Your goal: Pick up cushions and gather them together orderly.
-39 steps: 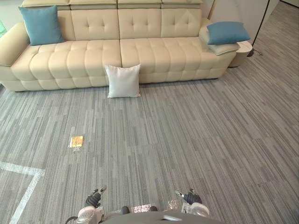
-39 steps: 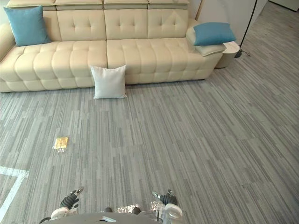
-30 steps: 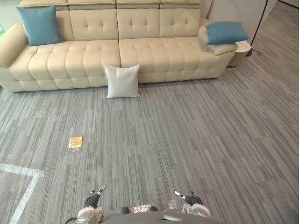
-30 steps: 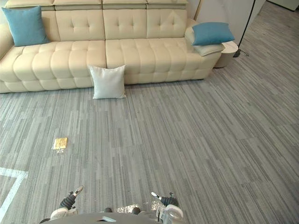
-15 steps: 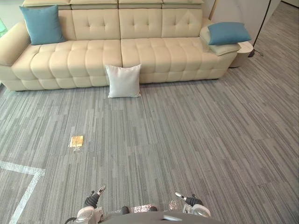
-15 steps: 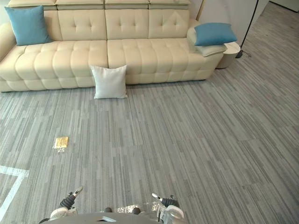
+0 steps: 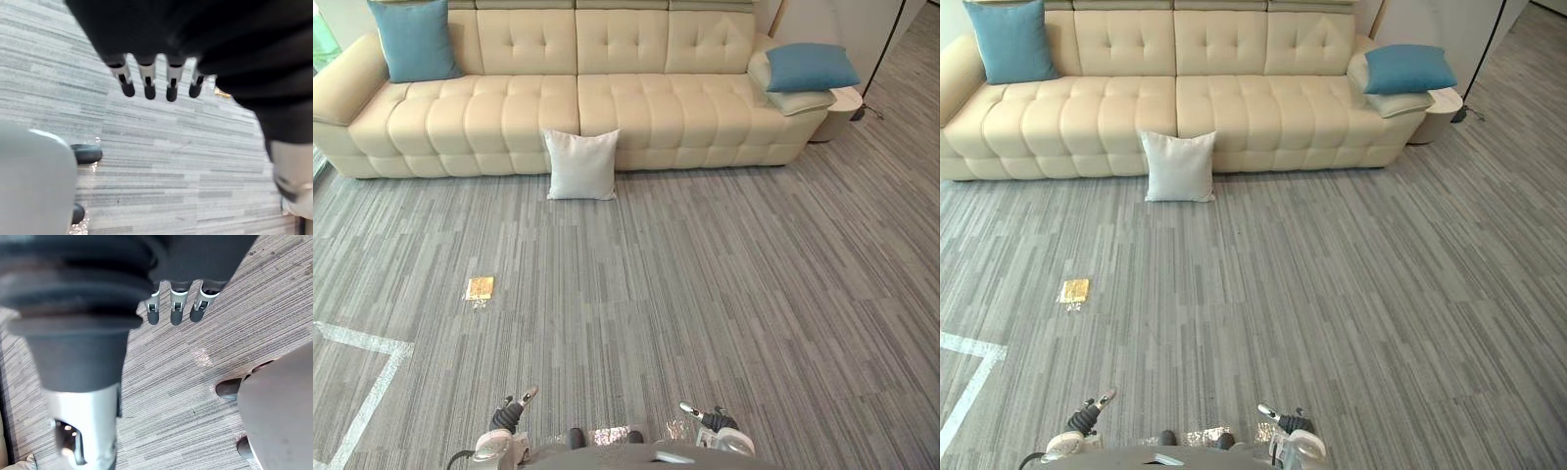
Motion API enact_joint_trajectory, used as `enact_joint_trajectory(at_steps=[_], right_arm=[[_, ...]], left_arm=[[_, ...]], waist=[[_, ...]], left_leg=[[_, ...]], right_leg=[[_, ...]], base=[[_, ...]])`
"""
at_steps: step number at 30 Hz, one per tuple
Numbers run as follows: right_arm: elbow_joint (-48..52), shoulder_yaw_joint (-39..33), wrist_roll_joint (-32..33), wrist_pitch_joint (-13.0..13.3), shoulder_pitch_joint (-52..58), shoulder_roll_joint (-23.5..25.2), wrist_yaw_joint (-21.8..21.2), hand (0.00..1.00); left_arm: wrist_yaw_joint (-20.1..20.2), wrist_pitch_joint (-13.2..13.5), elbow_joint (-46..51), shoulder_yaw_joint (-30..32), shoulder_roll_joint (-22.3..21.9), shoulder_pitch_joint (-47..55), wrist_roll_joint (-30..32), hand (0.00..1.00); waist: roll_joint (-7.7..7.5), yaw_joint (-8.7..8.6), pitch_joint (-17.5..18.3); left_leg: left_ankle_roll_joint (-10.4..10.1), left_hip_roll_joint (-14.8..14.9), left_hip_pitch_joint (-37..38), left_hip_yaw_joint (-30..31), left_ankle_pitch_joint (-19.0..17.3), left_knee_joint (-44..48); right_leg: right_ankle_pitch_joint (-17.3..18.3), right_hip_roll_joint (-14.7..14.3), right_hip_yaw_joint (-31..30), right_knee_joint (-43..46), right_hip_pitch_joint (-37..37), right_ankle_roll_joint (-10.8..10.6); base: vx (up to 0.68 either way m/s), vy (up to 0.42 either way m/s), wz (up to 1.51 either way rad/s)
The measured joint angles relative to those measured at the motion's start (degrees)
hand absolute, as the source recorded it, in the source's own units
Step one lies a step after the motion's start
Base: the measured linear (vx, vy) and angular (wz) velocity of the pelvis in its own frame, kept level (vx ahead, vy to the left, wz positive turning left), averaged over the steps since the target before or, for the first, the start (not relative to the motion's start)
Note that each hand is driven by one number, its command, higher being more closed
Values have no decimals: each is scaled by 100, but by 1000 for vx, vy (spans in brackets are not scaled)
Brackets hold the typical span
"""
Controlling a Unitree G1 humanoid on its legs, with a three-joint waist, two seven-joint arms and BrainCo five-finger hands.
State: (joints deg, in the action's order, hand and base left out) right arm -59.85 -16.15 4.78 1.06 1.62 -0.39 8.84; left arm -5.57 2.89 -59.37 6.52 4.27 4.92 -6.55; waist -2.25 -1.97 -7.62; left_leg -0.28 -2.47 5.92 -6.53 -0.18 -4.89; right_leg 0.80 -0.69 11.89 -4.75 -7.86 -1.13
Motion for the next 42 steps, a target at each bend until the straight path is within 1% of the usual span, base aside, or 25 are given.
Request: enact_joint_trajectory(at_steps=[5,7,9,10,11,13,15,17,18,19,20,22,25,26,27,29,31,32,33,34,36,38,39,41,42], right_arm=[[37,-30,71,31,0,-7,-1,0],[68,-31,177,53,-6,-34,0,0],[69,-32,190,57,-6,-51,1,0],[67,-32,196,55,-6,-62,0,0],[104,-32,212,51,-13,-68,1,0],[95,-33,209,38,-23,-209,3,0],[57,-30,208,35,-24,-268,3,0],[68,-30,208,36,-50,-294,8,0],[67,-26,207,34,-45,-316,13,0],[60,36,200,25,-17,-349,22,0],[45,96,200,11,-67,-297,23,0],[44,197,187,21,-92,-119,6,0],[10,191,147,-2,-176,-36,1,0],[26,194,121,-2,-103,-21,-10,0],[31,175,98,-2,-68,-92,-11,0],[21,128,26,-7,5,-116,-25,0],[53,-101,82,-1,-16,-34,-87,0],[86,-100,86,30,-42,-34,-103,0],[121,-89,87,51,-49,-42,-116,0],[243,-46,86,53,-35,-59,-119,0],[346,25,86,134,-25,-81,-128,0],[538,15,92,145,-20,-75,-134,0],[663,8,112,149,-22,-82,-134,0],[733,15,121,145,-4,-101,-128,0],[720,15,118,130,56,-108,-126,0]], left_arm=[[7,-4,4,6,10,-62,-2,0],[17,-2,21,12,8,-154,-4,0],[71,2,62,19,12,-209,-11,0],[89,8,125,25,7,-213,-17,0],[101,30,261,69,-29,-219,-49,0],[104,62,261,74,-102,-234,-183,0],[112,82,291,54,-99,-244,-302,0],[108,85,381,54,-101,-241,-341,0],[103,87,411,33,-103,-238,-340,0],[99,87,424,12,-99,-242,-345,0],[96,106,474,22,-88,-298,-362,0],[101,135,486,94,-12,-371,-434,0],[100,179,518,513,43,-380,-480,0],[91,162,438,540,107,-288,-447,0],[95,133,390,448,87,-208,-440,0],[86,61,241,417,156,-187,-436,0],[79,-5,206,265,221,-173,-416,0],[80,-33,198,188,247,-160,-374,0],[81,-41,199,179,222,-114,-347,0],[82,-43,192,103,198,-72,-324,0],[89,-41,128,-2,176,-87,-320,0],[88,-37,25,23,71,-157,-272,0],[86,-38,9,27,-22,-201,-210,0],[86,-36,17,42,-59,-158,-154,0],[86,-34,19,71,-61,-135,-109,0]], waist=[[21,2,-73],[50,44,-211],[26,47,-259],[27,64,-287],[87,126,-387],[205,145,-441],[220,153,-452],[212,165,-457],[240,173,-463],[213,219,-464],[145,256,-503],[61,303,-540],[-134,399,-567],[-177,417,-293],[-26,405,-206],[-161,343,-165],[-259,206,-217],[-267,146,-276],[-182,124,-339],[-143,111,-360],[-75,76,-390],[-39,26,-411],[9,-23,-440],[24,-86,-455],[-17,-82,-436]], left_leg=[[-34,31,-144,-56,-272,322],[-199,159,-595,-275,-819,1458],[-407,272,-1047,-559,-1007,2634],[-418,324,-1227,-644,-1009,3036],[-405,470,-1565,-801,-1241,3814],[-342,677,-1910,-791,-1605,4056],[-310,700,-2196,-755,-1579,3668],[-332,670,-2458,-708,-1098,2739],[-370,662,-2518,-605,-584,1933],[-241,639,-2416,-710,249,1769],[-42,569,-2445,-803,110,1968],[31,628,-2702,-791,-306,2660],[131,810,-2855,-949,-551,3928],[87,612,-2901,-829,-739,3528],[167,633,-2837,-723,-958,3322],[299,335,-2454,-917,-1299,3175],[436,32,-1889,-873,-1477,2863],[485,-72,-1526,-754,-1531,2686],[508,-89,-1088,-718,-1548,2422],[507,-73,-500,-608,-1542,2039],[494,19,140,-463,-1533,1652],[492,182,445,-429,-1533,1514],[492,280,656,-380,-1533,1381],[395,383,957,-282,-1547,1168],[111,347,1204,-261,-1643,1135]], right_leg=[[124,0,8,58,18,40],[294,31,11,305,36,80],[437,117,98,429,-14,95],[465,142,108,433,-55,104],[532,161,105,437,-199,193],[684,233,105,461,-377,139],[944,480,57,622,-414,42],[1169,773,-24,705,-421,-167],[1278,880,-77,699,-479,-320],[1396,1002,-130,681,-550,-414],[1399,1097,-204,681,-606,-321],[1118,1044,-236,667,-578,-155],[470,1272,-574,535,-903,-329],[399,1407,-675,827,-735,-413],[441,1333,-703,1106,-588,-448],[516,1769,-895,2696,31,-626],[-216,1986,-1164,4660,812,-648],[74,1934,-1136,5620,1097,-622],[518,1829,-1030,6322,1342,-527],[1031,1591,-708,6680,1566,-297],[1571,1267,-129,6383,1968,53],[1781,993,307,5380,2527,121],[1654,833,409,4555,2861,103],[831,590,448,2841,3040,99],[234,539,415,2001,3023,114]], base=[[55,-23,0],[96,-30,6],[125,-15,23],[143,5,14],[112,15,4],[166,85,0],[220,179,-10],[280,250,-21],[367,322,-27],[477,363,-31],[424,270,-21],[441,200,-11],[458,224,-49],[243,166,-75],[286,242,-77],[392,286,-28],[415,201,20],[427,132,37],[539,139,35],[467,107,29],[499,27,43],[487,-47,48],[514,-96,58],[540,-137,65],[596,-183,61]])
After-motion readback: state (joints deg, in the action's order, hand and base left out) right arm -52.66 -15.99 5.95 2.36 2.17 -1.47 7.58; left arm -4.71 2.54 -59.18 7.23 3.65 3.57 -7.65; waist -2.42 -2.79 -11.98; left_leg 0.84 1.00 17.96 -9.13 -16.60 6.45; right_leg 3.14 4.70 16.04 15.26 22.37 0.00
